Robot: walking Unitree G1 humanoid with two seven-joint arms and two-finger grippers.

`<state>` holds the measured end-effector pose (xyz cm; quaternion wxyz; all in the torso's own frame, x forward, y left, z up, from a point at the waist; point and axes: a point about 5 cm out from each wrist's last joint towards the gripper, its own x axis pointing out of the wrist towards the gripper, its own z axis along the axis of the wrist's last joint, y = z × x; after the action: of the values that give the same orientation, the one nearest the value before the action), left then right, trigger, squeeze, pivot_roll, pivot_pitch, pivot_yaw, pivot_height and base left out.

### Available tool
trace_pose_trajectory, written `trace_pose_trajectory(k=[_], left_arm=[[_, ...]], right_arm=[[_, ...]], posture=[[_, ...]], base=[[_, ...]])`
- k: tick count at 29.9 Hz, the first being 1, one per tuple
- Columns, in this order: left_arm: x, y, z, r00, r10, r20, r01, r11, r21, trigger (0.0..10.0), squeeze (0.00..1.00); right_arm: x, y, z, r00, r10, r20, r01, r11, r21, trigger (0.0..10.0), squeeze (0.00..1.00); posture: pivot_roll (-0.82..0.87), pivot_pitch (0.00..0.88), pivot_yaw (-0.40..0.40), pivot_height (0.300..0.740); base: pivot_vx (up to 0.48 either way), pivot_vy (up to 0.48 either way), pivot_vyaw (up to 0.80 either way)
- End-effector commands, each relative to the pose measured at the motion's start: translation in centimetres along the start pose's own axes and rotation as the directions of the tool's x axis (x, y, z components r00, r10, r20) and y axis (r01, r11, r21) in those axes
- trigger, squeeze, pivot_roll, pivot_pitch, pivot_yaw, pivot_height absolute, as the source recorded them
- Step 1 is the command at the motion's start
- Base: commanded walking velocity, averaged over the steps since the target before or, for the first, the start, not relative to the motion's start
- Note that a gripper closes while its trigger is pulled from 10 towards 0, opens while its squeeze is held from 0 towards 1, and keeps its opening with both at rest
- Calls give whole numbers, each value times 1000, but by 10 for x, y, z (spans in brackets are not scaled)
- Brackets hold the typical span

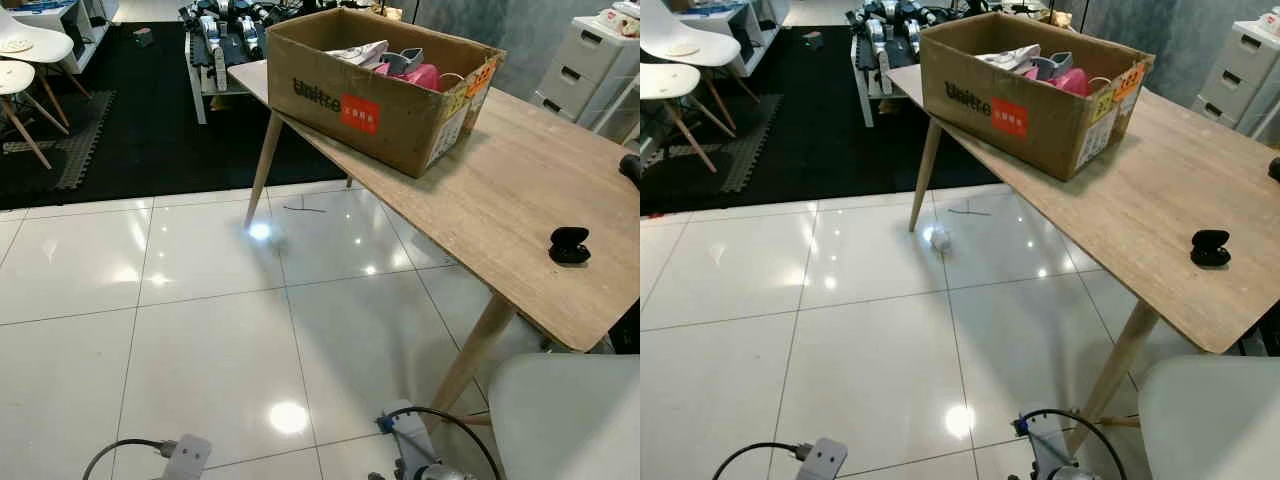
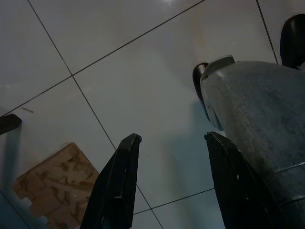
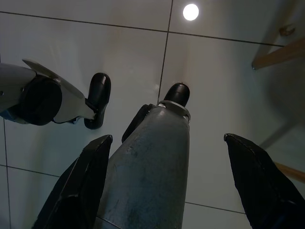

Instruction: Picking trash to rubbish bin

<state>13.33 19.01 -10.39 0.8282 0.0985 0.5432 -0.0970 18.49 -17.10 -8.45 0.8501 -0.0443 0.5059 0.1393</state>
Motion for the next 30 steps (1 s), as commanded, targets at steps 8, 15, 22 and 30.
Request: trace_pose_trajectory(k=[8,15,22,30], left_arm=[[2,-24,-2,997,-75,-10,75,997,-8,10000,0],[3,-24,-1,997,-76,-9,76,997,-2,10000,0],[3,-23,-1,997,-76,-8,76,997,4,10000,0],[3,-22,0,997,-75,-8,75,997,7,10000,0]], right_arm=[[0,-1,-4,1000,-4,-14,5,1000,11,10000,0],[0,-1,-2,1000,-5,-12,5,1000,5,10000,0],[0,-1,-1,1000,-3,-11,3,1000,-4,10000,0],[0,0,0,1000,-1,-10,1,1000,-4,10000,0]], posture=[[64,64,-25,740],[66,57,-28,740],[70,47,-29,740],[68,49,-26,740]], base=[[0,0,0],[0,0,0],[0,0,0],[0,0,0]])
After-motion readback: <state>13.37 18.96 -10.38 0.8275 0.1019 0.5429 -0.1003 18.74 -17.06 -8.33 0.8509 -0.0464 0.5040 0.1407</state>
